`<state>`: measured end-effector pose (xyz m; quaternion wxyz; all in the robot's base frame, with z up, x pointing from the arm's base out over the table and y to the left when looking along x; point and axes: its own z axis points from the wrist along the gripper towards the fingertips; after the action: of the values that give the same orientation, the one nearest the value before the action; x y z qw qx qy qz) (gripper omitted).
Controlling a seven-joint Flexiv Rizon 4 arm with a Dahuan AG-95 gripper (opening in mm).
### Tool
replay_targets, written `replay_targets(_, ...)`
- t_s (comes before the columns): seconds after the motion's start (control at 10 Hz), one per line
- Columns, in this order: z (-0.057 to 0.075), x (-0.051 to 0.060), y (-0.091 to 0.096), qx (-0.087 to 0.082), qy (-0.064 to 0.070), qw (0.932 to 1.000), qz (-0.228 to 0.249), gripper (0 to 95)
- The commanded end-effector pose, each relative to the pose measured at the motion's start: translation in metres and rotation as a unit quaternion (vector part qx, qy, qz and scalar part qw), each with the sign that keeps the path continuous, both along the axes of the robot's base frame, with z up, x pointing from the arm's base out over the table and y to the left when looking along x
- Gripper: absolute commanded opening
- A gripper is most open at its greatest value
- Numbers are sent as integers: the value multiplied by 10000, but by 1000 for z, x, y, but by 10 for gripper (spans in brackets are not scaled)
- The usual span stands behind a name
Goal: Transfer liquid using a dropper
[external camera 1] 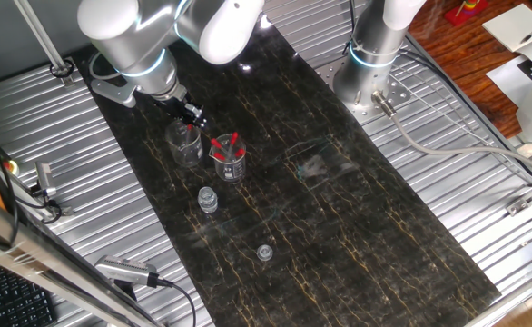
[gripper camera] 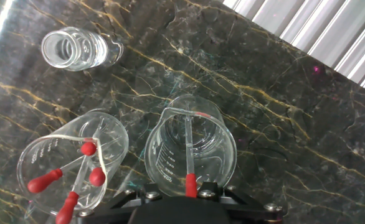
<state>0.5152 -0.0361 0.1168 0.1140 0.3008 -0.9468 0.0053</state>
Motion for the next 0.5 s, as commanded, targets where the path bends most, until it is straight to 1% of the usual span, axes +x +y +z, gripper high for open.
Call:
replay_targets(0.1, 0, 0, 0, -10, 3, 10000, 4, 380)
replay_targets(0.2, 0, 0, 0, -16, 3, 10000, 4, 380)
replay_targets(0.3, 1, -1, -1, -28, 11, 10000, 12, 190)
replay_targets(0.5, 3, -2, -3, -26, 15, 10000, 49, 190)
